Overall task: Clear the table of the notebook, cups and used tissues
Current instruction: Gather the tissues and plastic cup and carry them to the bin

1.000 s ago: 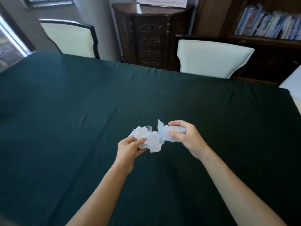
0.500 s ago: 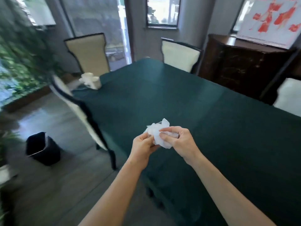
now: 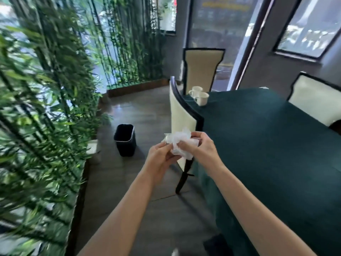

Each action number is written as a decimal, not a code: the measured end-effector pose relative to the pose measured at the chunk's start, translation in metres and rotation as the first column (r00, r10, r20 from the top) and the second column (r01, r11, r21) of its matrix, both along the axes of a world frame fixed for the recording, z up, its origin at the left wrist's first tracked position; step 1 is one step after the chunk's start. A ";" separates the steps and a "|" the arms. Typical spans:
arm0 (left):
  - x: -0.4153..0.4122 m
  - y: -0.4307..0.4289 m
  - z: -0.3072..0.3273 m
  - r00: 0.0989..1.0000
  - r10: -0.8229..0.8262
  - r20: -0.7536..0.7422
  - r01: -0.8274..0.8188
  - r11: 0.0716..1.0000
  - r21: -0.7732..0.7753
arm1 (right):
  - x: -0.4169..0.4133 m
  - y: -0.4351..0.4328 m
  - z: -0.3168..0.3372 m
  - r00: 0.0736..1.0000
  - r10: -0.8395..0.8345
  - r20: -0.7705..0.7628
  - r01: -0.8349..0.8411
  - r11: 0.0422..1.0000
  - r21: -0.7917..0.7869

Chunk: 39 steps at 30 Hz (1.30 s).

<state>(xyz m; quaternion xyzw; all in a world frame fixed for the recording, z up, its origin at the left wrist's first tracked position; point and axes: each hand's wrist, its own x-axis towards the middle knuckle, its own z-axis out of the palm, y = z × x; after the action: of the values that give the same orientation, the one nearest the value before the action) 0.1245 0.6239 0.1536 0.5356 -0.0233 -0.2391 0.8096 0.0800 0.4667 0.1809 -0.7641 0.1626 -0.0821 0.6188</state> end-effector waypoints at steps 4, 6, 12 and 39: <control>0.049 0.026 -0.012 0.997 0.081 0.017 -0.081 0.997 0.012 | 0.063 0.023 -0.009 0.984 0.177 0.004 -0.176 0.974 0.146; 0.077 0.034 -0.016 0.995 0.098 0.013 -0.099 0.995 0.024 | 0.098 0.030 -0.013 0.979 0.204 -0.014 -0.199 0.969 0.146; 0.174 0.043 -0.016 0.978 0.206 0.014 -0.206 0.978 0.037 | 0.211 0.038 -0.023 0.962 0.275 -0.001 -0.270 0.944 0.189; 0.634 0.178 -0.177 0.684 0.657 -0.317 -0.573 0.752 0.326 | 0.694 0.126 -0.193 0.894 0.318 -0.315 -0.242 0.936 0.257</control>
<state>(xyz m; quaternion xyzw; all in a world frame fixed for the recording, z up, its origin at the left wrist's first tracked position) 0.7589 0.8023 -0.0229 0.5273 0.3541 -0.0604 0.7700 0.7738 0.5931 -0.0124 -0.7117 0.1660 0.1641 0.6625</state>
